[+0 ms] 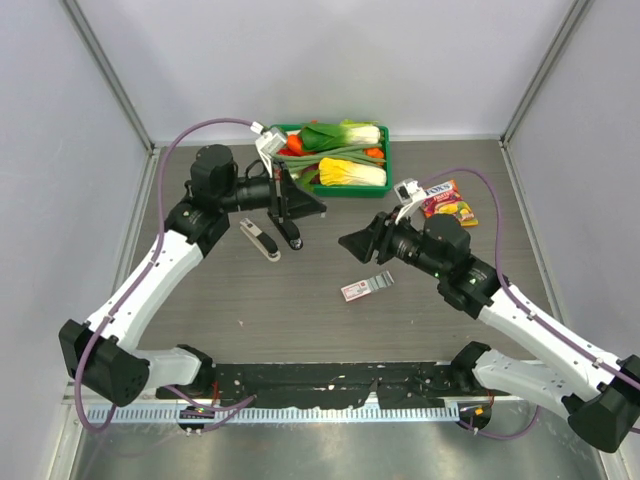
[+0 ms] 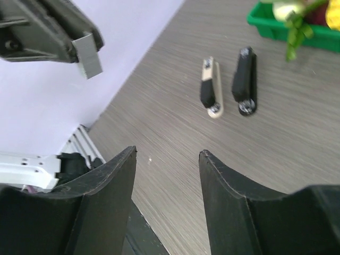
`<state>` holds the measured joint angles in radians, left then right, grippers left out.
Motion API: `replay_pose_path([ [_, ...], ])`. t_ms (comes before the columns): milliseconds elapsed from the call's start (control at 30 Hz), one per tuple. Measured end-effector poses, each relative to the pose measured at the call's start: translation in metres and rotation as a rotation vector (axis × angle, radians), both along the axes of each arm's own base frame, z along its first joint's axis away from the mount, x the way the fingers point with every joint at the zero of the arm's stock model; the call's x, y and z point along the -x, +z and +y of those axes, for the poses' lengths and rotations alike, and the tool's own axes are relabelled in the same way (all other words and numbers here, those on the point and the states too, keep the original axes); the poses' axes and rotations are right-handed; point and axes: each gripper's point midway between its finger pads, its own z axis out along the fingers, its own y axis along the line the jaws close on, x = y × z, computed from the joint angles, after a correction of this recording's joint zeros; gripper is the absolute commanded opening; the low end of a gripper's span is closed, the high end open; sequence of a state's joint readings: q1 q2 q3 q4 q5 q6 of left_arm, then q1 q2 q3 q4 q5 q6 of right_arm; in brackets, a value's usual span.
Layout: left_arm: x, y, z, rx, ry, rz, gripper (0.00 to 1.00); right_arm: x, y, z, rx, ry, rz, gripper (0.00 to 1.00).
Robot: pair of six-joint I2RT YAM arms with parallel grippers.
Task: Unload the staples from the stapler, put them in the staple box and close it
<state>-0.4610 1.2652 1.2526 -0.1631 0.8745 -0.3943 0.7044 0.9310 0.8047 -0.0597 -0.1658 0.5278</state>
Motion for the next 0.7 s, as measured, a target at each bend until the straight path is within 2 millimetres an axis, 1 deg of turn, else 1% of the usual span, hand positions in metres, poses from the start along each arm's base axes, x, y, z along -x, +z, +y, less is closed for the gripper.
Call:
replay_pose_path([
  [67,0.001,0.013,-0.004,0.06,-0.005,0.031,0.0,0.004,0.016,0.004,-0.052,0.03,-0.037,0.58],
  [167,0.004,0.037,-0.007,0.141,-0.019,0.019,0.0,0.008,0.034,0.011,-0.117,0.069,-0.066,0.59],
  [267,0.01,0.053,-0.007,0.191,-0.037,0.011,0.0,0.013,0.052,0.016,-0.186,0.104,-0.087,0.6],
  [333,0.014,0.06,-0.007,0.212,-0.052,0.003,0.01,0.017,0.064,0.02,-0.233,0.13,-0.1,0.6],
  [433,0.02,0.063,-0.006,0.23,-0.069,0.005,0.01,0.022,0.08,0.024,-0.296,0.162,-0.119,0.6],
  [533,0.023,0.062,-0.005,0.238,-0.073,0.013,0.01,0.024,0.091,0.027,-0.34,0.186,-0.127,0.6],
  [700,0.025,0.057,-0.005,0.239,-0.073,0.037,0.01,0.022,0.097,0.034,-0.369,0.207,-0.125,0.58],
])
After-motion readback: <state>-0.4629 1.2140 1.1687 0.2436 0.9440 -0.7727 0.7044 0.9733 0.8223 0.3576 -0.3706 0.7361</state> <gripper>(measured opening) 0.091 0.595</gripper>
